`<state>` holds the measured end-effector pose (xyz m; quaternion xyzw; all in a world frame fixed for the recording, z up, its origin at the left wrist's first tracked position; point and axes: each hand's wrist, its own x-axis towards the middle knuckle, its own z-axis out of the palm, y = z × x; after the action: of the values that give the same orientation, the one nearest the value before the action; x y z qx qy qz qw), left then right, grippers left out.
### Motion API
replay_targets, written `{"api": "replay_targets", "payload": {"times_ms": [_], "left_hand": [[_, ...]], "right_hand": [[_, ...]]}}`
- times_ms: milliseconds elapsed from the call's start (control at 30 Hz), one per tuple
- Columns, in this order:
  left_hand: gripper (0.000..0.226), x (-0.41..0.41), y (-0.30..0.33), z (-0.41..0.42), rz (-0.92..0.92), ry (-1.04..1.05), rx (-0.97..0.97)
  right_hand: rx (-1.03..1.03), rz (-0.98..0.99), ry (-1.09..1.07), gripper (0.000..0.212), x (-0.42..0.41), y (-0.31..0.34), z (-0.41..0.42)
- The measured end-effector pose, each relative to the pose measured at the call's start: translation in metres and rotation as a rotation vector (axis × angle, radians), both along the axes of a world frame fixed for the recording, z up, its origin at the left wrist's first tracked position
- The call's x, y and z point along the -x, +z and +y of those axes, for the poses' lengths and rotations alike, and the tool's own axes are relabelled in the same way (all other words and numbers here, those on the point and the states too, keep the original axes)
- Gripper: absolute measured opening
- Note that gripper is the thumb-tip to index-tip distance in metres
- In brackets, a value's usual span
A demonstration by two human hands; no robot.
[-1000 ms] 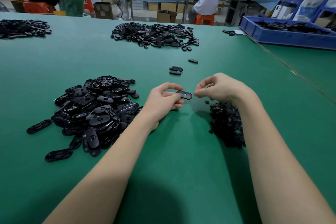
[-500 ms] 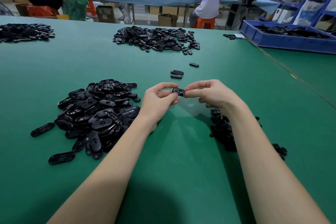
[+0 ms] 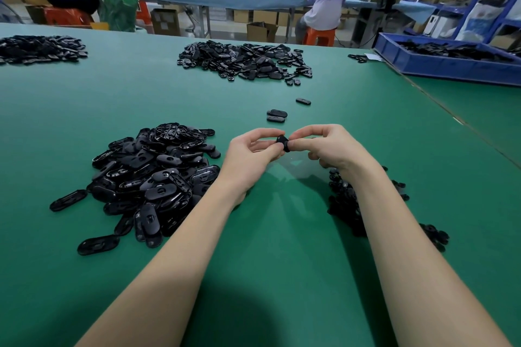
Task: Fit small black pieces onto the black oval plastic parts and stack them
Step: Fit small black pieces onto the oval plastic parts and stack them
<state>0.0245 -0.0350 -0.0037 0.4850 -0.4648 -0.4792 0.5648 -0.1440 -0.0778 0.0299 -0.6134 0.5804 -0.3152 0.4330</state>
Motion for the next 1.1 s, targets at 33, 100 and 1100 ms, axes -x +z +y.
{"api": "replay_targets", "payload": {"times_ms": [33, 100, 1100], "left_hand": [[0.022, 0.000, 0.000, 0.000, 0.005, -0.001, 0.001], [0.022, -0.001, 0.001, 0.000, 0.003, -0.004, 0.005], [0.017, 0.006, 0.003, 0.004, 0.158, -0.035, -0.216]], "right_hand": [[0.002, -0.007, 0.000, 0.009, 0.000, 0.000, 0.000], [0.003, -0.012, 0.008, 0.010, 0.000, 0.000, 0.000], [-0.095, -0.053, 0.141, 0.011, 0.008, -0.002, 0.005]]}}
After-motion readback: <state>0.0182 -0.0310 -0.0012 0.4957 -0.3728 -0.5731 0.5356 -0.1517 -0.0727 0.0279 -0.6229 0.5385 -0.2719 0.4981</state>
